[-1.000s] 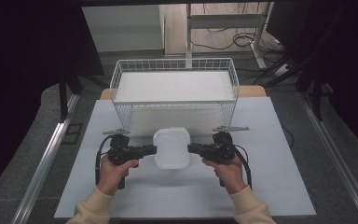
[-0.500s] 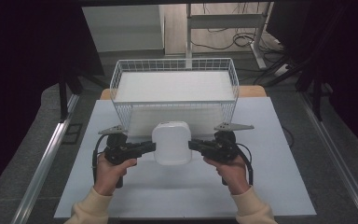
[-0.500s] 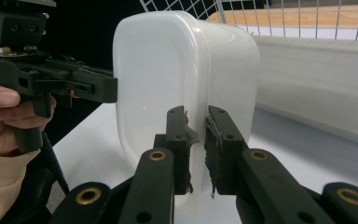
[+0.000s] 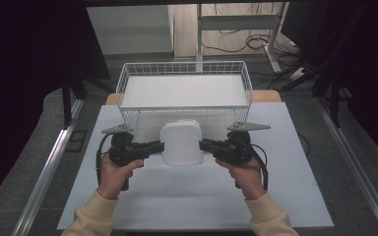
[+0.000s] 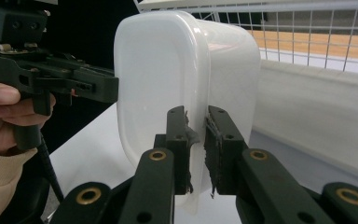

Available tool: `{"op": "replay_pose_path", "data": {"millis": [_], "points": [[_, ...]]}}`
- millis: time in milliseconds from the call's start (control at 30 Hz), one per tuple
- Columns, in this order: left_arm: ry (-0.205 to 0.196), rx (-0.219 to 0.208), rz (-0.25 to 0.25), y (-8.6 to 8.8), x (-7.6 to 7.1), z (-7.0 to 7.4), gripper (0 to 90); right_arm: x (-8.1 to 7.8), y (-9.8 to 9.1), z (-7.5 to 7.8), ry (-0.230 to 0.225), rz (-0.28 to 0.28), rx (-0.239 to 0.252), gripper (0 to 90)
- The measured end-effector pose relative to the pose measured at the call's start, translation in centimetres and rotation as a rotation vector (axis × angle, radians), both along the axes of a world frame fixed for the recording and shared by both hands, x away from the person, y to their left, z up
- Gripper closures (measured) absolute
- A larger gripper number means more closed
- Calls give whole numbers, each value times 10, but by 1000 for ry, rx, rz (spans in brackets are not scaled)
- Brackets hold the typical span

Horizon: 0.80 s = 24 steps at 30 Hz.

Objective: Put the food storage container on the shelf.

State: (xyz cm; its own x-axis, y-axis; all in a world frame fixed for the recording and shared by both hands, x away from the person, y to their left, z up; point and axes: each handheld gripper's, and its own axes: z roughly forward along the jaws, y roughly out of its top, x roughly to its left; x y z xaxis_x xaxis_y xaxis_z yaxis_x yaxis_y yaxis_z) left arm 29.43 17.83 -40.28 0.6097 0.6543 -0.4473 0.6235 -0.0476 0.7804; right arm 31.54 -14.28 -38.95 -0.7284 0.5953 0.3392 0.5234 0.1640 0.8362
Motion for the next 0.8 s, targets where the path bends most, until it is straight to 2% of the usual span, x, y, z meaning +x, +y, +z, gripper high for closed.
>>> {"op": "replay_pose_path", "data": {"millis": [133, 333, 467, 500, 567, 600, 633, 767, 800], "points": [[-1, -10, -6, 3, 7, 10, 784, 5, 2, 10, -6, -2, -2, 799], [-22, -17, -9, 5, 15, 27, 782, 13, 5, 34, -26, 3, 0, 802], [-36, -9, -4, 6, 22, 41, 782, 17, 6, 43, -38, 4, 5, 802], [-40, -2, -2, 7, 26, 49, 782, 21, 6, 49, -32, 1, 12, 802], [-43, 2, -1, 7, 27, 52, 782, 24, 6, 54, -37, -1, 20, 802], [-52, 9, 0, 6, 30, 60, 782, 26, 6, 57, -38, 0, 25, 802], [-52, 9, 0, 6, 30, 60, 781, 26, 6, 57, -38, 0, 25, 802], [-70, 12, -5, 6, 35, 75, 781, 31, 5, 73, -52, 0, 42, 803], [-73, 13, -5, 6, 37, 79, 781, 31, 5, 73, -52, 0, 42, 803]]}}
